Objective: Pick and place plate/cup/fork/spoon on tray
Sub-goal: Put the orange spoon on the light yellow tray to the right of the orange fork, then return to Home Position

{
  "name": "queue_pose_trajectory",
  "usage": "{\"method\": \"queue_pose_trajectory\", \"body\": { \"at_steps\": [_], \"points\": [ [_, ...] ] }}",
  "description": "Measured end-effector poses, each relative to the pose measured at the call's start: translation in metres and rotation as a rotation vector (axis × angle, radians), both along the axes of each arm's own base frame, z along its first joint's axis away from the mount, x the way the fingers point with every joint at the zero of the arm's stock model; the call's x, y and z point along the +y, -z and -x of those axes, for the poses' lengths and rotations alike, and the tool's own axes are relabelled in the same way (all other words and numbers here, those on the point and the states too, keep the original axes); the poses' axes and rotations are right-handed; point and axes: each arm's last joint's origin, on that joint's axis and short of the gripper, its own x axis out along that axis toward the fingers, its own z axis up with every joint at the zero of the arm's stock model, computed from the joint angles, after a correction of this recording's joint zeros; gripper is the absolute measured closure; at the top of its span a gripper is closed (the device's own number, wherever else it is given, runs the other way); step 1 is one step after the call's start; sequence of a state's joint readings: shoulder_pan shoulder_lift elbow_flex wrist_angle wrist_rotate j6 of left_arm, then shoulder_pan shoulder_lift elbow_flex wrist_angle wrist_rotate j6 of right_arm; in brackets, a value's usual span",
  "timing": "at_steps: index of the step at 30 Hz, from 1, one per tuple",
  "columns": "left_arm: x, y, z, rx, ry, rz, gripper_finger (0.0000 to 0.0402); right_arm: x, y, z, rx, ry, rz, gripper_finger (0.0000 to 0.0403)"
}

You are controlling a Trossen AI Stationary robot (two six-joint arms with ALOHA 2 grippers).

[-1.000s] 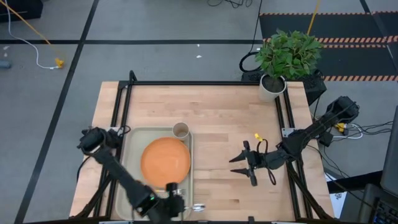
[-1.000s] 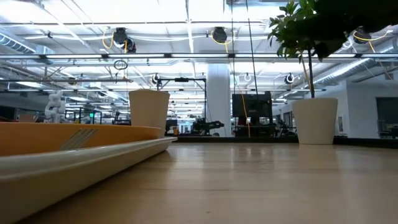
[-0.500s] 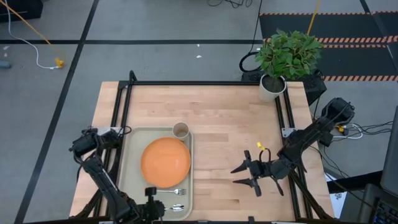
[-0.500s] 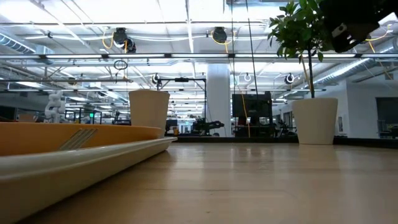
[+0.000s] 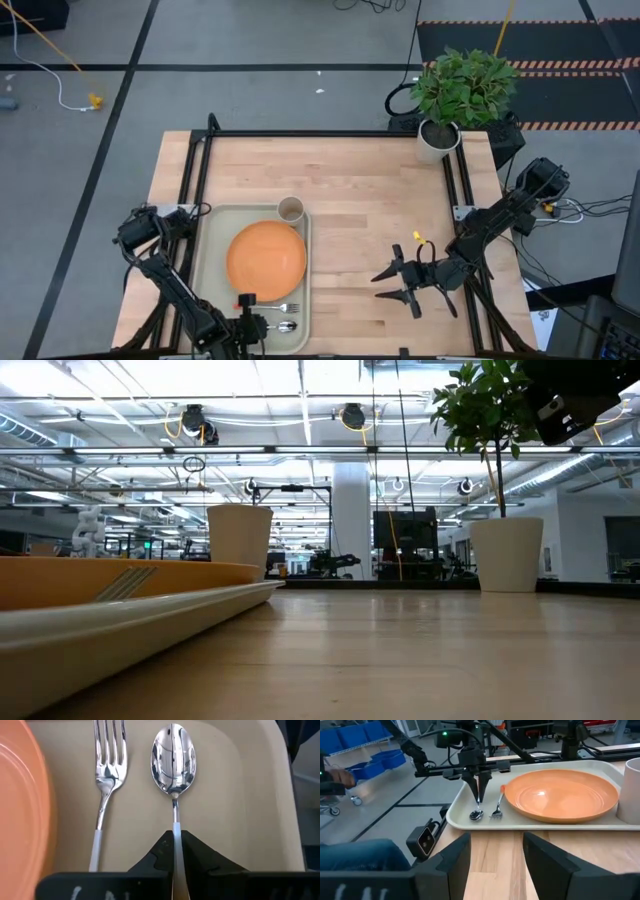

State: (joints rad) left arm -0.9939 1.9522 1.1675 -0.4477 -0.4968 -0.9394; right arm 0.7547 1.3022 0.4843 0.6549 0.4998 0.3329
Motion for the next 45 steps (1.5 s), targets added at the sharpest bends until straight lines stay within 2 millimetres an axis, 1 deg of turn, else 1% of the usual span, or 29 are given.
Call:
{"method": "queue_pose_trajectory", "body": {
  "at_steps": [3,5,14,16,18,22,24,26,29,31,34,36,37,41,45],
  "points": [
    [0.0,0.0,0.0,0.004,0.003,0.001,0.0371,0.0,0.0,0.0,-0.001,-0.003,0.006,0.0232],
    [0.0,0.0,0.001,0.008,-0.001,0.0,0.0361,0.0,0.0,0.0,-0.003,-0.005,0.015,0.0232],
    [0.003,0.0,-0.001,0.014,-0.03,0.005,0.0268,0.0,0.0,0.0,-0.012,-0.014,0.052,0.0232],
    [0.004,-0.008,-0.003,0.014,-0.029,0.025,0.0257,0.0,0.0,0.0,-0.015,-0.016,0.064,0.0232],
    [0.004,-0.024,-0.007,-0.007,-0.017,0.067,0.0254,0.0,0.0,0.0,-0.019,-0.019,0.077,0.0232],
    [0.017,-0.065,-0.014,-0.1,-0.011,0.112,0.0268,0.0,0.0,0.0,-0.032,-0.026,0.13,0.0232],
    [0.027,-0.087,-0.016,-0.179,-0.007,0.096,0.0283,0.0,-0.001,0.0,-0.043,-0.034,0.167,0.0232],
    [0.037,-0.104,-0.017,-0.257,0.016,0.036,0.03,-0.001,-0.002,0.001,-0.061,-0.043,0.207,0.0238],
    [0.051,-0.121,-0.022,-0.31,0.08,-0.068,0.033,-0.003,-0.007,0.003,-0.08,-0.056,0.26,0.0264],
    [0.06,-0.128,-0.027,-0.335,0.095,-0.123,0.0353,-0.005,-0.009,0.005,-0.084,-0.064,0.297,0.0292],
    [0.073,-0.132,-0.041,-0.364,0.098,-0.175,0.0389,-0.009,-0.012,0.008,-0.071,-0.08,0.36,0.0345],
    [0.079,-0.132,-0.05,-0.38,0.107,-0.201,0.0396,-0.014,-0.013,0.008,-0.064,-0.089,0.395,0.0383],
    [0.083,-0.131,-0.054,-0.391,0.114,-0.207,0.0394,-0.016,-0.014,0.008,-0.06,-0.11,0.406,0.0392],
    [0.098,-0.124,-0.066,-0.417,0.146,-0.23,0.0387,-0.031,-0.008,0.009,-0.069,-0.182,0.373,0.0392],
    [0.117,-0.111,-0.065,-0.459,0.14,-0.223,0.0398,-0.05,0.013,0.017,-0.064,-0.162,0.311,0.0401]
  ]
}}
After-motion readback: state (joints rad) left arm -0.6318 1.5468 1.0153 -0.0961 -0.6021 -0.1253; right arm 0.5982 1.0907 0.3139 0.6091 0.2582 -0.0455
